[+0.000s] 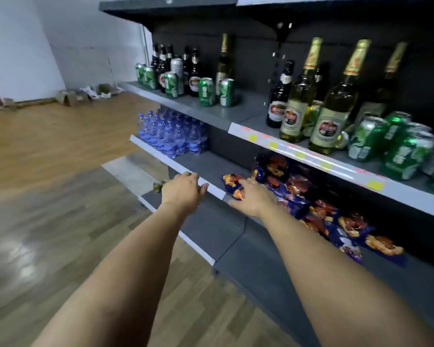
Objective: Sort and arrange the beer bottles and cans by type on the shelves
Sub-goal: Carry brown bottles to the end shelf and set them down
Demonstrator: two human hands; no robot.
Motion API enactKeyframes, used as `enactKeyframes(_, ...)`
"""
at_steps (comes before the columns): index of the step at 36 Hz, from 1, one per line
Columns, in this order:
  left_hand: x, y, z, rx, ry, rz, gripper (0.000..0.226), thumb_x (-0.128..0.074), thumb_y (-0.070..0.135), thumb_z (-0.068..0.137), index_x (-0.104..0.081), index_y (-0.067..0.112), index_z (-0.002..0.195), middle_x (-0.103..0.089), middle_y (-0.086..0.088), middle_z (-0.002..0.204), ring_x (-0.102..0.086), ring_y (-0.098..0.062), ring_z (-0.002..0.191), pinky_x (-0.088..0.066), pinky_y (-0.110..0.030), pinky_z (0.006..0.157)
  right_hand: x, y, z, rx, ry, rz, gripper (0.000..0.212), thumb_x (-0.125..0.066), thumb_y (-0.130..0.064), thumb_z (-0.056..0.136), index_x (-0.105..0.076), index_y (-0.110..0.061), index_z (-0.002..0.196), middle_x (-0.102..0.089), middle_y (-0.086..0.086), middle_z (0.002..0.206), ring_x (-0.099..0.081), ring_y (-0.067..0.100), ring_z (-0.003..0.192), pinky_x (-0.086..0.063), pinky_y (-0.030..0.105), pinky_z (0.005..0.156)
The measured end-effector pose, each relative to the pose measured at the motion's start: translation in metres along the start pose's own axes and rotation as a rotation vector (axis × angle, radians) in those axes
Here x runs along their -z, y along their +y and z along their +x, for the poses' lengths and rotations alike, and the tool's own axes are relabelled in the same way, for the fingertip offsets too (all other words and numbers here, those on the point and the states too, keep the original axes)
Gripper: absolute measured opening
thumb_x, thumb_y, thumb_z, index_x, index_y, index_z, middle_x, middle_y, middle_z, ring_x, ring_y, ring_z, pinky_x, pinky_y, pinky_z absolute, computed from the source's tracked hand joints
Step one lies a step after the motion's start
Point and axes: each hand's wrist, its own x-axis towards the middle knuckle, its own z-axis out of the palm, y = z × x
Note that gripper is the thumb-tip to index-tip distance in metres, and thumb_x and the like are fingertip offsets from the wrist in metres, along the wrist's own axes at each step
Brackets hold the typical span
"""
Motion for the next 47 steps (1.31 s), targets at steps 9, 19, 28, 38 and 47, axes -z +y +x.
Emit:
enactKeyframes(9,-0.011,-0.116,0.034,0.164,-0.059,-0.006,0.057,-0.032,0.061,0.095,-0.047,0.023,0.136,-0.052,-0.001,0.138,-0.051,-0.025,0.125,-0.047,-0.039,0.089,-0.034,-0.105,0.090,0.127,-0.103,-0.063,0.074,-0.058,-0.056,0.087,-0.034,-0.022,0.148,-0.031,0.004,0.153,-0.038,0.030,0.135,-0.037,0.041,0.106)
enactKeyframes(19,-0.005,-0.212,0.134,0.249,-0.044,0.065,0.051,-0.033,0.054,0.098,-0.054,0.019,0.130,-0.056,-0.004,0.133,-0.052,-0.026,0.122,-0.047,-0.037,0.086,-0.036,-0.180,0.227,0.189,-0.073,-0.004,0.072,-0.060,-0.049,0.090,-0.033,-0.018,0.148,-0.028,0.008,0.155,-0.029,0.030,0.140,-0.031,0.043,0.112)
enactKeyframes(28,0.004,-0.274,0.248,0.268,-0.036,0.057,0.052,-0.032,0.053,0.099,-0.053,0.017,0.130,-0.055,-0.004,0.133,-0.051,-0.025,0.123,-0.047,-0.038,0.088,-0.023,-0.241,0.357,0.176,-0.078,-0.018,0.074,-0.062,-0.052,0.087,-0.033,-0.022,0.148,-0.031,0.006,0.153,-0.032,0.030,0.139,-0.034,0.045,0.110)
enactKeyframes(38,-0.016,-0.371,0.360,0.199,-0.059,0.059,0.053,-0.030,0.053,0.100,-0.051,0.017,0.132,-0.054,-0.004,0.133,-0.052,-0.023,0.122,-0.048,-0.038,0.085,-0.026,-0.305,0.482,0.161,-0.068,-0.082,0.077,-0.059,-0.053,0.089,-0.028,-0.019,0.150,-0.025,0.004,0.156,-0.027,0.030,0.141,-0.032,0.043,0.111)
enactKeyframes(47,-0.011,-0.478,0.474,0.071,-0.053,0.072,0.055,-0.030,0.054,0.099,-0.052,0.015,0.131,-0.056,-0.007,0.131,-0.055,-0.027,0.118,-0.046,-0.036,0.086,-0.010,-0.373,0.586,0.017,0.040,-0.052,0.078,-0.060,-0.051,0.089,-0.025,-0.018,0.151,-0.026,0.005,0.155,-0.030,0.030,0.139,-0.035,0.042,0.108)
